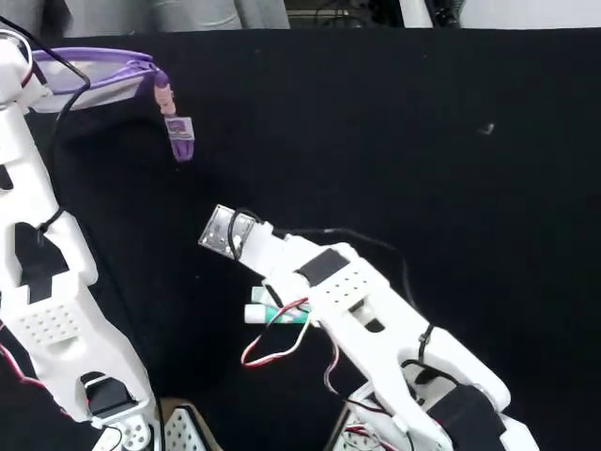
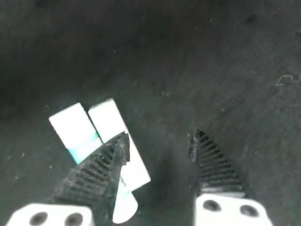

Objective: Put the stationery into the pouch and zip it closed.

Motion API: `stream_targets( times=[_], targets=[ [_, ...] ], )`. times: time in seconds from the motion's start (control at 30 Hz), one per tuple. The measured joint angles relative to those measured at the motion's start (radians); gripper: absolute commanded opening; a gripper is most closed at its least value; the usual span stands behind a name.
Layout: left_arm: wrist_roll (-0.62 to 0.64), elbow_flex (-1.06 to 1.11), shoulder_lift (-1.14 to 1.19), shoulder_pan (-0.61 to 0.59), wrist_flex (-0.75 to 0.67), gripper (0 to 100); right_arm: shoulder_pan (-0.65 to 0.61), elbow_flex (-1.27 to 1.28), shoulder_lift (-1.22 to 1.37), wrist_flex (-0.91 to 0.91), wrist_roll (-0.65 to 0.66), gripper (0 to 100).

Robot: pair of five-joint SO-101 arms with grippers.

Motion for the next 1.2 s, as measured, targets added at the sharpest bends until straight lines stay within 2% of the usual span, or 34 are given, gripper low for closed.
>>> stream_targets(
  times=[0.13,0.27,0.43,0.57,0.83,1.0,1.2],
  targets=[
    [0.000,0.000,0.000,0.000,0.000,3,-0.025,-0.025,0.000,0.083,0.015,20.1],
    [0.000,0.000,0.000,0.000,0.000,3,-0.057,-0.087,0.000,0.203,0.087,20.1],
    [0.000,0.000,0.000,0.000,0.000,3,-0.035,-0.152,0.000,0.204,0.117,20.1],
    [0.000,0.000,0.000,0.005,0.000,3,-0.026,-0.161,0.014,0.195,0.203,20.1],
    [0.000,0.000,0.000,0.032,0.000,3,-0.023,-0.261,0.224,0.195,0.247,20.1],
    [0.000,0.000,0.000,0.032,0.000,3,-0.023,-0.353,0.391,0.265,0.296,20.1],
    [0.000,0.000,0.000,0.032,0.000,3,-0.023,-0.402,0.446,0.296,0.316,20.1]
  ],
)
